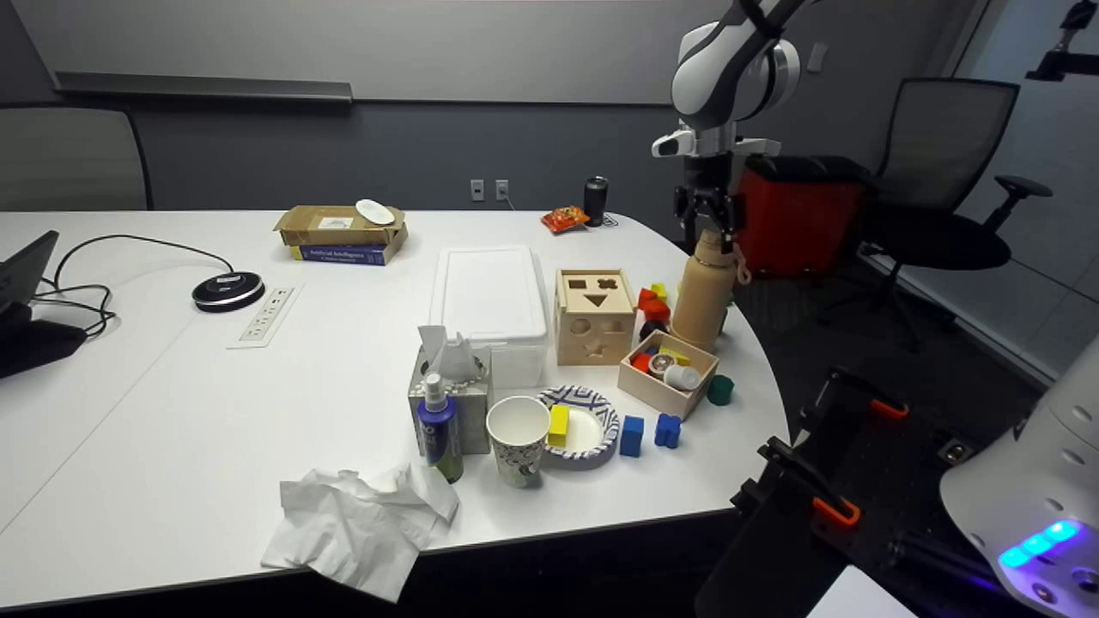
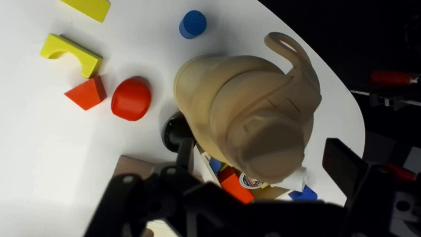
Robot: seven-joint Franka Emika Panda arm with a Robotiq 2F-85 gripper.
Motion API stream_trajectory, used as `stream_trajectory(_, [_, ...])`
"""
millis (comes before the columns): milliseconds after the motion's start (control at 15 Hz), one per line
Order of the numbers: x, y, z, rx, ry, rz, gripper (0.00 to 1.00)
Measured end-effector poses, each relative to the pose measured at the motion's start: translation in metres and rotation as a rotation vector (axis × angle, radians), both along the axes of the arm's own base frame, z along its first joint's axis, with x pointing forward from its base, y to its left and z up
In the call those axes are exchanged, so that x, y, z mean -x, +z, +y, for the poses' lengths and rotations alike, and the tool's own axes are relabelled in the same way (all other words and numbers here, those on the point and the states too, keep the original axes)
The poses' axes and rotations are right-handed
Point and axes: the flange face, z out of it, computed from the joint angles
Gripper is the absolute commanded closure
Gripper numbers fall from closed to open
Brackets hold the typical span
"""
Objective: Twist the bottle on the table
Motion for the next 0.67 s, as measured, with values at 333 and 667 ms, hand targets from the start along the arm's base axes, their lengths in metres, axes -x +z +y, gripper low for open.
stream_trajectory(333, [-0.007, 0.034, 0.0, 0.062, -0.253, -0.064, 0.0])
stream_trajectory(667, [-0.01, 0.073, -0.003, 0.107, -0.52, -0.133, 0.0])
